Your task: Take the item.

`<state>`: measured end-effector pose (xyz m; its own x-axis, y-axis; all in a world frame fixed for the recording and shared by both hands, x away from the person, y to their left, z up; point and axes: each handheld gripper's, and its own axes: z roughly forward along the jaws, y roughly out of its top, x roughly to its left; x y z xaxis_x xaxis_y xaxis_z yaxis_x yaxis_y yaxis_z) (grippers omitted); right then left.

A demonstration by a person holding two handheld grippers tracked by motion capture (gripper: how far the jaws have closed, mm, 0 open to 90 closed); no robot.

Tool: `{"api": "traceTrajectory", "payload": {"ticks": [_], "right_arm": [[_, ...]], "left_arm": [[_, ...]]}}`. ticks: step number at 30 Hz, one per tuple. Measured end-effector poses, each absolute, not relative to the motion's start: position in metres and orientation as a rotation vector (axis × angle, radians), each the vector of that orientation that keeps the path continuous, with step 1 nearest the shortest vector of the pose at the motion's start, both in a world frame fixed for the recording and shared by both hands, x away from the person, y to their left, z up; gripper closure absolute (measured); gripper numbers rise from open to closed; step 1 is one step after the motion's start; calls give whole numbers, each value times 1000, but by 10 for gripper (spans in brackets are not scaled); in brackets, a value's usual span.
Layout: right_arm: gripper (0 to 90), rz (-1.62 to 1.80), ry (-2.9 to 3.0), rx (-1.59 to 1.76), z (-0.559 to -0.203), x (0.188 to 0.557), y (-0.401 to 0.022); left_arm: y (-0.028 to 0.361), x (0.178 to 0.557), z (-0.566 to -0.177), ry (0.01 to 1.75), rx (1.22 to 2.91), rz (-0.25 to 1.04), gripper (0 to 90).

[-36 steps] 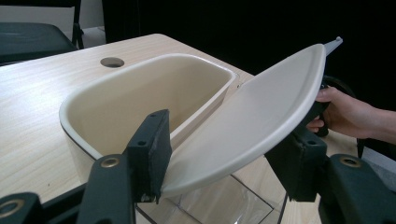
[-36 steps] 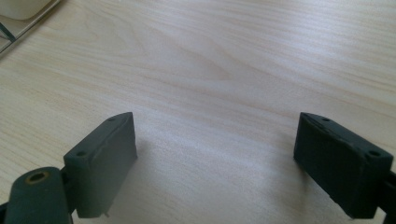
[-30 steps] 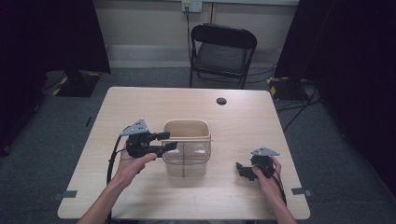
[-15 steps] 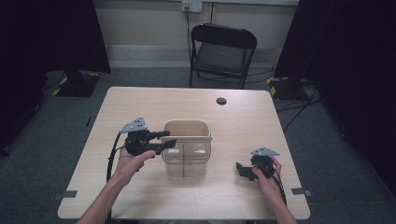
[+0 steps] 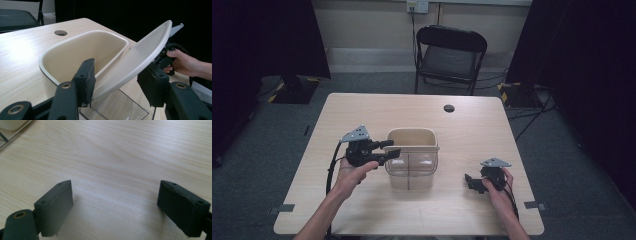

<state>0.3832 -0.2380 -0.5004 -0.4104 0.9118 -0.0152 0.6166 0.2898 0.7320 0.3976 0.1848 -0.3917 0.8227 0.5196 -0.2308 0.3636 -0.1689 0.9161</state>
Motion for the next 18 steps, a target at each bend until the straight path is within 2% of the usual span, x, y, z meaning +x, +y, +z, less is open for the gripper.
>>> {"api": "traceTrajectory", "payload": {"ticks": [18], "right_arm": [[126, 915, 2131, 1367, -500, 383, -238]], "left_arm": [[185, 398, -392, 678, 1781, 157, 486]]}}
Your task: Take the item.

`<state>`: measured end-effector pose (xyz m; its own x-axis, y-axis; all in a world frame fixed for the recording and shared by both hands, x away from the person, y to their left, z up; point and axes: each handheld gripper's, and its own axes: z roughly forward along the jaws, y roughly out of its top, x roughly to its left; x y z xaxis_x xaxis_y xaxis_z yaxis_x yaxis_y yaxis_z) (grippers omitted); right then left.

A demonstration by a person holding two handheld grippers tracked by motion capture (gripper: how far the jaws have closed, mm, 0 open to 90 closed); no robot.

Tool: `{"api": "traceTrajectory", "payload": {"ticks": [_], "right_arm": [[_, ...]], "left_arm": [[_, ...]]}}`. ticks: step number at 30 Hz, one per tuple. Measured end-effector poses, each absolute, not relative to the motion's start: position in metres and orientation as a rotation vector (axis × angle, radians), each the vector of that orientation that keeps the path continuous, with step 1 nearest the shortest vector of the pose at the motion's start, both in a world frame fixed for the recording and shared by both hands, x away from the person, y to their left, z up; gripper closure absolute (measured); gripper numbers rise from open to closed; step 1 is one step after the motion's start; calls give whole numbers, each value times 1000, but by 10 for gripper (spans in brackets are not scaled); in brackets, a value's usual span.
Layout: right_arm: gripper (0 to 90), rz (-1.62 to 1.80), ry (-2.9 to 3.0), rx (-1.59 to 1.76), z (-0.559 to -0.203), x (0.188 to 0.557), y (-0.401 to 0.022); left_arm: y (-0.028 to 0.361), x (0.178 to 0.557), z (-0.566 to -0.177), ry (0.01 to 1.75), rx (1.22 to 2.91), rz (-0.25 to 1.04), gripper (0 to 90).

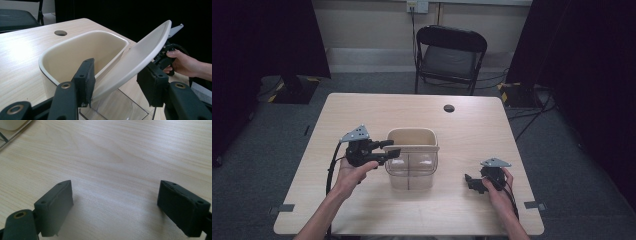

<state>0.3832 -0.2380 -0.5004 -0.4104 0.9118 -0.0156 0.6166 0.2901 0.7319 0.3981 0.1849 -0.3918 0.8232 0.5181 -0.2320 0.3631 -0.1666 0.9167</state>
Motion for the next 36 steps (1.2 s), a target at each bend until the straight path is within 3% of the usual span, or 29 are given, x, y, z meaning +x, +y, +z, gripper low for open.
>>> {"api": "traceTrajectory", "payload": {"ticks": [36], "right_arm": [[126, 915, 2131, 1367, -500, 383, -238]], "left_arm": [[185, 398, -392, 682, 1782, 156, 488]]}}
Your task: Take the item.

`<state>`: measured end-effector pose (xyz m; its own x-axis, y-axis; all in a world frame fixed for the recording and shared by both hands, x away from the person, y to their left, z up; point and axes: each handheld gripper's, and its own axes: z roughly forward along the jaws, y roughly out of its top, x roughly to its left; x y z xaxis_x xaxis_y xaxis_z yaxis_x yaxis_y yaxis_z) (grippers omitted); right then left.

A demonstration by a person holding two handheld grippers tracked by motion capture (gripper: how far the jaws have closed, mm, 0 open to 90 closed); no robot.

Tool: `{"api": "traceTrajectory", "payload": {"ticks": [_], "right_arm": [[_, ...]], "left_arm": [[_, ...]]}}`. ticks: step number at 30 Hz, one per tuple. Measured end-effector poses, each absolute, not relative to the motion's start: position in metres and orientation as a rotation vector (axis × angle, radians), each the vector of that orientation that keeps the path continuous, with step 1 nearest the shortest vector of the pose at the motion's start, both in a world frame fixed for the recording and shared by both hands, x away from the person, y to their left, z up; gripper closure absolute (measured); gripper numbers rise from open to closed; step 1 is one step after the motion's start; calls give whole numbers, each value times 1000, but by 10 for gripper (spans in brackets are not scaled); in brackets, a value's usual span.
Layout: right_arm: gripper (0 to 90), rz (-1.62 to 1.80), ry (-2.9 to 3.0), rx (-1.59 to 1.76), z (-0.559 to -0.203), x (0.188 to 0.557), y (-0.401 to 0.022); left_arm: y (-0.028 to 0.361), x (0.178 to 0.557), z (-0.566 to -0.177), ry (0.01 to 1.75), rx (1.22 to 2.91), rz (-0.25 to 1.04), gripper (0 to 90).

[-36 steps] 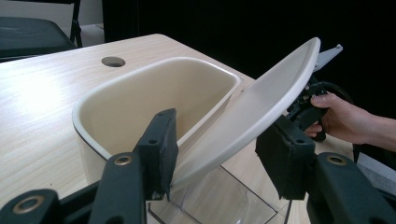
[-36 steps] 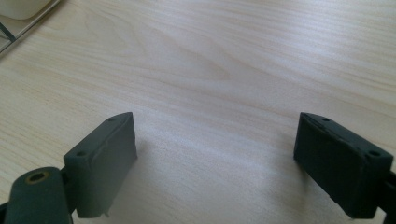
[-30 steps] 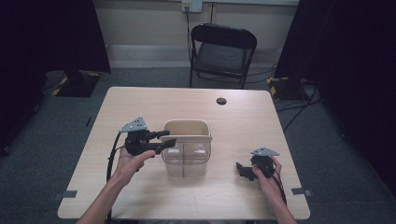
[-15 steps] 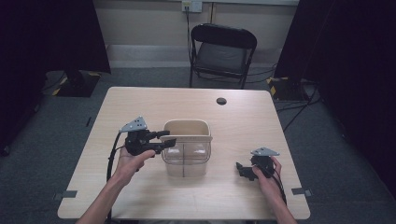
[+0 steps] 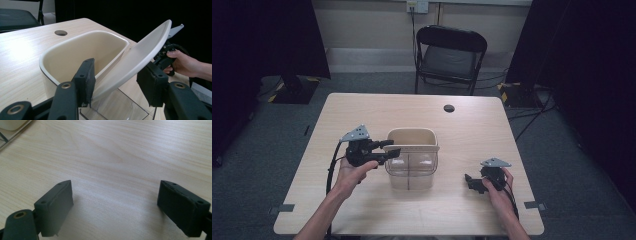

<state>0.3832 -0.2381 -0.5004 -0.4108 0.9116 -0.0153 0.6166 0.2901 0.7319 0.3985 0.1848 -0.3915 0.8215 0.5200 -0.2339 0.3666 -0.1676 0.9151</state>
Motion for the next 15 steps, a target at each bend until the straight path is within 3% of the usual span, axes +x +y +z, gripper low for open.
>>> {"api": "traceTrajectory", "payload": {"ticks": [15], "right_arm": [[125, 915, 2131, 1368, -500, 383, -238]], "left_arm": [[185, 399, -391, 682, 1783, 155, 491]]}}
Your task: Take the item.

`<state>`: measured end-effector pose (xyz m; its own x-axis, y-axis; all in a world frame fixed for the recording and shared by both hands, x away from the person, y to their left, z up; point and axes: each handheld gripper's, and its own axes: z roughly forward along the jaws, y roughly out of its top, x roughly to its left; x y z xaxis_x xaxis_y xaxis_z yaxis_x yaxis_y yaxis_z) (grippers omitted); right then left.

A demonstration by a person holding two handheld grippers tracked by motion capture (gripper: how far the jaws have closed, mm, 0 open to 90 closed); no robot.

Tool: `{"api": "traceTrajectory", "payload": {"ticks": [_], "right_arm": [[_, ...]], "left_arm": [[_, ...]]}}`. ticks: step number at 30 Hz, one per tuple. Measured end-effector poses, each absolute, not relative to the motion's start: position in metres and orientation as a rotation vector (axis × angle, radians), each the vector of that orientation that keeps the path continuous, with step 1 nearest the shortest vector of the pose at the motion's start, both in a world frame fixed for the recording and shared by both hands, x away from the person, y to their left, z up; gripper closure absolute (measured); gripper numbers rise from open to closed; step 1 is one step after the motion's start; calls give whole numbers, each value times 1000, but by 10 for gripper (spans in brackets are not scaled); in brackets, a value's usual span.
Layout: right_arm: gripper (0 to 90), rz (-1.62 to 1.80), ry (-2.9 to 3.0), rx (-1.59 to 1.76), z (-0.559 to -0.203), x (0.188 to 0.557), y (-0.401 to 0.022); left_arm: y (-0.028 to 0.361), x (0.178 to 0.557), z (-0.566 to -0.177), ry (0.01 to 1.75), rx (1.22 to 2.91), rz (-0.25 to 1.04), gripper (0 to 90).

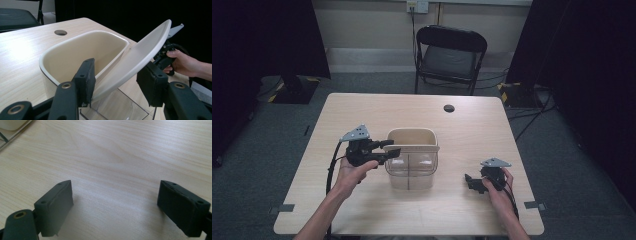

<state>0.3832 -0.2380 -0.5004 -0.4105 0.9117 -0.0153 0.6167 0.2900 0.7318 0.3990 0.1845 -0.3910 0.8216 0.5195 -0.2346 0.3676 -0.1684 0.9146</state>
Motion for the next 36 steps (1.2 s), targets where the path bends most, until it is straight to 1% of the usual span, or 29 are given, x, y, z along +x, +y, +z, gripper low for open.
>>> {"api": "traceTrajectory", "payload": {"ticks": [36], "right_arm": [[126, 915, 2132, 1367, -500, 383, -238]], "left_arm": [[185, 399, -391, 681, 1783, 153, 493]]}}
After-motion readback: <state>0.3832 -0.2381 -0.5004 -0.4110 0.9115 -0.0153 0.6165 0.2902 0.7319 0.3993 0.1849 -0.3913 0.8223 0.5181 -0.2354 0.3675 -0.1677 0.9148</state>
